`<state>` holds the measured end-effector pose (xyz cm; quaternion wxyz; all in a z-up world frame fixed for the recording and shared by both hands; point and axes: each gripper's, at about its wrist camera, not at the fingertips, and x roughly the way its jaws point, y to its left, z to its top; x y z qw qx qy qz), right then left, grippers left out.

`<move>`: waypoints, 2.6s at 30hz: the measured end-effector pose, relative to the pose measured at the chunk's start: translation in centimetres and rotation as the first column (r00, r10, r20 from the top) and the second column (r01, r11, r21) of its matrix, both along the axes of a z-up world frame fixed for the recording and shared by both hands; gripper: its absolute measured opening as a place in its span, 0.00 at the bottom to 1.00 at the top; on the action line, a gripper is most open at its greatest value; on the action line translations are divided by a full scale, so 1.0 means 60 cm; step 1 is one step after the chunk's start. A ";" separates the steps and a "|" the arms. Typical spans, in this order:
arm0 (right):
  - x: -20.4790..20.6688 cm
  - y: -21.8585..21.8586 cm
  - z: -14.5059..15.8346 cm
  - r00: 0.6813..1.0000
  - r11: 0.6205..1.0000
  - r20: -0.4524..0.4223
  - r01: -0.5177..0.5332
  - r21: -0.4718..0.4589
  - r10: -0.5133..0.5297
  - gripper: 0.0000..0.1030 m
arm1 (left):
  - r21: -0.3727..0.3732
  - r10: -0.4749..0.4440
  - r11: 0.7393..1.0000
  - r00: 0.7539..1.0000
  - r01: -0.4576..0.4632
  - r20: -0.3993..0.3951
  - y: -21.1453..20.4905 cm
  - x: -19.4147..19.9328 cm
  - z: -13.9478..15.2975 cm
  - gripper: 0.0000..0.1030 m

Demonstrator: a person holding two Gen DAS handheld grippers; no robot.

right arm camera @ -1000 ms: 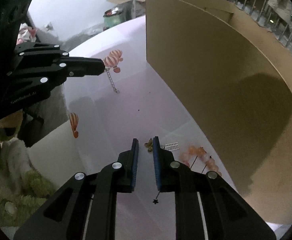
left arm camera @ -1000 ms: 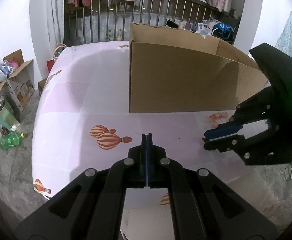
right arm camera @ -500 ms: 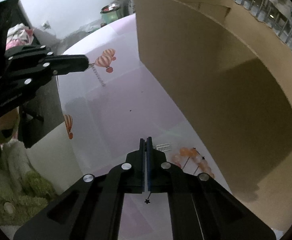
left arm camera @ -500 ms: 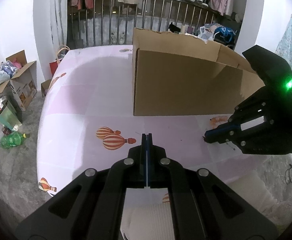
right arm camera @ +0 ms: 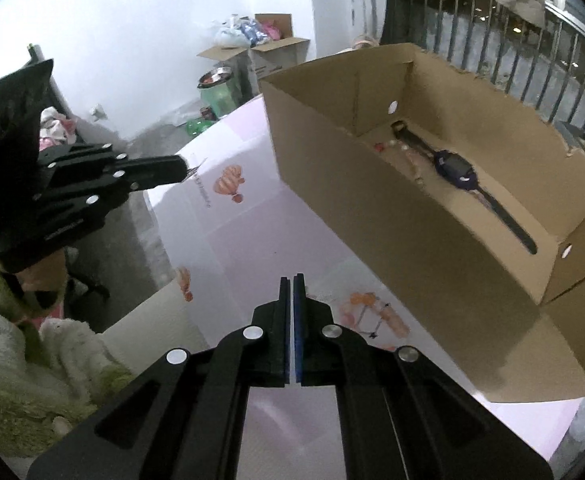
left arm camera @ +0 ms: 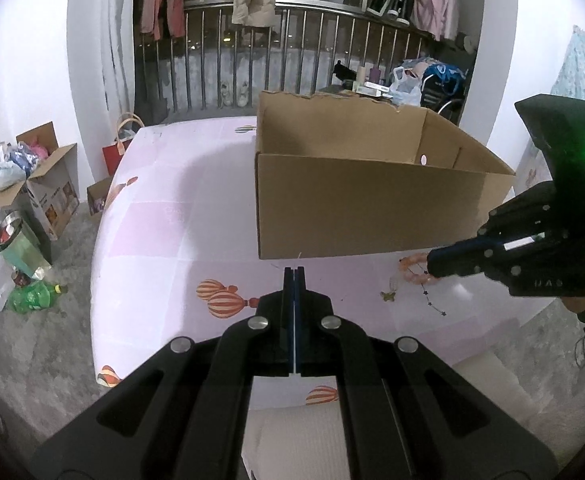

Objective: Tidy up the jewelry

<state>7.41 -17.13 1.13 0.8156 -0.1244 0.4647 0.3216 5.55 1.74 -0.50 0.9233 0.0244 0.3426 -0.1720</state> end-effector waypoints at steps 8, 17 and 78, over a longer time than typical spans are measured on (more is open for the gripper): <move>0.032 0.054 -0.050 0.993 0.986 -0.027 -0.121 -0.119 0.119 0.19 | 0.020 -0.004 1.000 1.000 0.004 -0.013 -0.019 -0.008 -0.009 0.00; 0.054 0.086 -0.083 0.974 0.953 -0.087 -0.225 -0.203 0.211 0.19 | 0.009 0.002 1.000 1.000 -0.002 -0.024 -0.009 -0.008 -0.017 0.00; 0.010 0.083 -0.105 0.987 0.982 0.026 0.163 -0.097 -0.162 0.18 | -0.045 0.032 0.998 0.999 -0.034 -0.035 0.028 0.003 -0.019 0.00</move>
